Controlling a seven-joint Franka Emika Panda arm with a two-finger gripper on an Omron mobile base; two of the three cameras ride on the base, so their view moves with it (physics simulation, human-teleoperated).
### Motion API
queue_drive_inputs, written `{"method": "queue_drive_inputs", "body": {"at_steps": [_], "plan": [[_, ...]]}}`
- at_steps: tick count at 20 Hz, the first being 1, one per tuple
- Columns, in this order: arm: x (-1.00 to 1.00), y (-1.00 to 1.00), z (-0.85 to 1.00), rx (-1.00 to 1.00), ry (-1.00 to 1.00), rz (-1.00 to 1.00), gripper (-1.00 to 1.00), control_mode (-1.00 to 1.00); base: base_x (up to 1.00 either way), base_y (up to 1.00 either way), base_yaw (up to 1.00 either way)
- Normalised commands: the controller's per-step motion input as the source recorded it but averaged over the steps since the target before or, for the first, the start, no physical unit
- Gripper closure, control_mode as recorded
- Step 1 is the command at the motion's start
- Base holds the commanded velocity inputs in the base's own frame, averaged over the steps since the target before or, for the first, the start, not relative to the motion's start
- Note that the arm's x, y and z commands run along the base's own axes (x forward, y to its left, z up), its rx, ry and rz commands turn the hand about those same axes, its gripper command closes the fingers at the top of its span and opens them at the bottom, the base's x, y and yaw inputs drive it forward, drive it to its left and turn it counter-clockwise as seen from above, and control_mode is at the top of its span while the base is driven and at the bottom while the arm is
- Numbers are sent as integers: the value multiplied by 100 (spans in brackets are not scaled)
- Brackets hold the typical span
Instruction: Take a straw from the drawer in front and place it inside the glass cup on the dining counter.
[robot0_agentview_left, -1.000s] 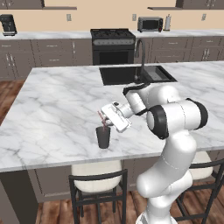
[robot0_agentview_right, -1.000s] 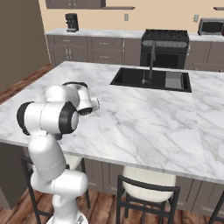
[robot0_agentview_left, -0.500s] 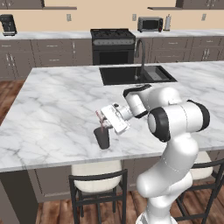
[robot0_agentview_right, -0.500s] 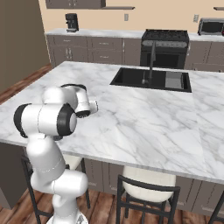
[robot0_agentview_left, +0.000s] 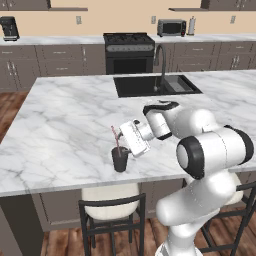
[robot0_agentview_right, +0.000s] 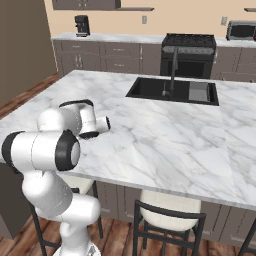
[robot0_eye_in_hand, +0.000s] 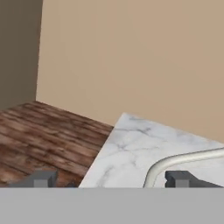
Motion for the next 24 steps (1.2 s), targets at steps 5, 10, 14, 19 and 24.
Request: {"method": "queue_drive_inputs", "body": {"at_steps": [5, 10, 14, 19, 24], "plan": [[0, -5, 0, -25, 0, -26, -100, -100, 0, 0, 0], [0, 0, 0, -24, 10, -30, -100, -100, 0, 0, 0], [2, 0, 0, -23, 16, -31, -100, -100, 0, 0, 0], [10, 0, 0, -22, 18, -32, -100, -100, 0, 0, 0], [9, 0, 7, -18, 23, -34, -100, -100, 0, 0, 0]]}}
